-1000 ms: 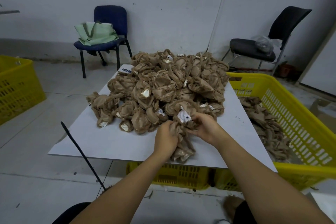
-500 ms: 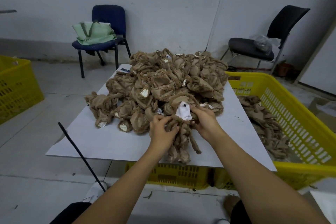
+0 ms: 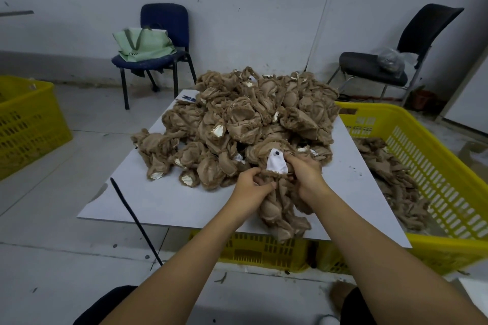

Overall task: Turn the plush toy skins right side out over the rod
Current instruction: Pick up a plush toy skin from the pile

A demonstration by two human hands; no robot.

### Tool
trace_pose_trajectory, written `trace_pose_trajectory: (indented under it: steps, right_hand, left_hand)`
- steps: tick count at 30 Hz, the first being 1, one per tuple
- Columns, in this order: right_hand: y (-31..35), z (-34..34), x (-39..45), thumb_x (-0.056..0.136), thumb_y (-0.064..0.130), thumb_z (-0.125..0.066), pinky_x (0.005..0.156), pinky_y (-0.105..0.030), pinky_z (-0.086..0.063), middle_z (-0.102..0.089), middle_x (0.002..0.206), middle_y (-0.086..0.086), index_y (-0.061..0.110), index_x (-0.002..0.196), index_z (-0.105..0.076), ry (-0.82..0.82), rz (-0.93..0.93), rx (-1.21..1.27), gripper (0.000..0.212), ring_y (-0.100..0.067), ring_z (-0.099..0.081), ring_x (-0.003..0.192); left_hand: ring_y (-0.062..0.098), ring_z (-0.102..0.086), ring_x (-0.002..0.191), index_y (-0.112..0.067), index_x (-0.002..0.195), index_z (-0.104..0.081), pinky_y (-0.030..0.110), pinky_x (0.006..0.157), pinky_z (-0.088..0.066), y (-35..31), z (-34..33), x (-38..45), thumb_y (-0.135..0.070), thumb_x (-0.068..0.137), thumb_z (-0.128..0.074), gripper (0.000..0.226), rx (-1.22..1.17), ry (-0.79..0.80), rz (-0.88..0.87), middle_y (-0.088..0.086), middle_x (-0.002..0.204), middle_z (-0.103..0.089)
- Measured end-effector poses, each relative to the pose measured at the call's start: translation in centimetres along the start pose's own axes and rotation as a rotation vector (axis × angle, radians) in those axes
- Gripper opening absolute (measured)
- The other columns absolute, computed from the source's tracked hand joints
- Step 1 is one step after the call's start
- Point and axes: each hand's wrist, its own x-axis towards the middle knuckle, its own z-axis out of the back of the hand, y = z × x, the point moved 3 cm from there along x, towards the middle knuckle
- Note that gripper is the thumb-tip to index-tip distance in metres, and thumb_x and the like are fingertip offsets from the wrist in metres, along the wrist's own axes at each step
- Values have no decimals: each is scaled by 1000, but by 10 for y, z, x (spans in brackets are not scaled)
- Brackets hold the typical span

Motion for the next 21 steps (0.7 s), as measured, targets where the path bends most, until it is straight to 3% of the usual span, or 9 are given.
trace_pose_trajectory:
  steps: [4,6,10,12,15,18,21]
  right_hand:
    - [-1,1,1,96,16,-64,80,-39,-59,-75,98,-14,10,92,-73,-27,5,-24,12,-28,-73,88]
    - [0,3,0,96,17,-64,84,-42,-59,-75,103,-13,8,99,-74,-59,13,4,13,-29,-72,92]
    - [3,6,-3,98,19,-61,83,-43,-59,-72,113,-13,6,122,-67,-86,1,60,27,-30,-70,100]
    - [3,8,-4,100,19,-58,84,-44,-59,-71,116,-12,8,124,-65,-84,-15,61,28,-30,-68,104]
    - [4,9,-7,98,17,-57,77,-39,-59,-71,114,-11,11,122,-65,-91,-33,73,26,-28,-68,101]
    - [5,11,-7,97,15,-57,71,-38,-59,-71,113,-12,10,122,-65,-96,-50,71,26,-28,-68,102]
    - [3,9,-7,96,12,-56,73,-40,-59,-71,111,-15,8,109,-67,-87,-67,44,18,-31,-67,102]
  left_hand:
    - [13,-59,81,-5,147,-42,17,63,-48,-5,-3,-3,-8,93,-70,61,14,55,61,3,90,-58]
    - [15,-60,90,-6,155,-30,19,67,-49,-7,-3,-3,-2,92,-69,75,23,80,70,2,98,-60]
    - [23,-53,123,-18,158,-24,23,74,-51,-10,-1,-3,1,91,-68,83,14,143,106,6,137,-52]
    - [22,-45,130,-23,158,-21,19,70,-49,-11,-2,-3,2,90,-68,87,15,177,124,7,150,-43]
    - [22,-40,135,-26,159,-16,16,65,-48,-13,-3,-2,3,89,-69,92,40,215,128,7,155,-35]
    - [26,-33,144,-25,160,-14,22,78,-49,-13,-2,-3,4,89,-69,94,40,209,114,6,160,-29]
    - [13,-43,133,-23,158,-18,19,81,-49,-14,-2,-5,4,89,-68,90,44,201,74,-4,154,-36]
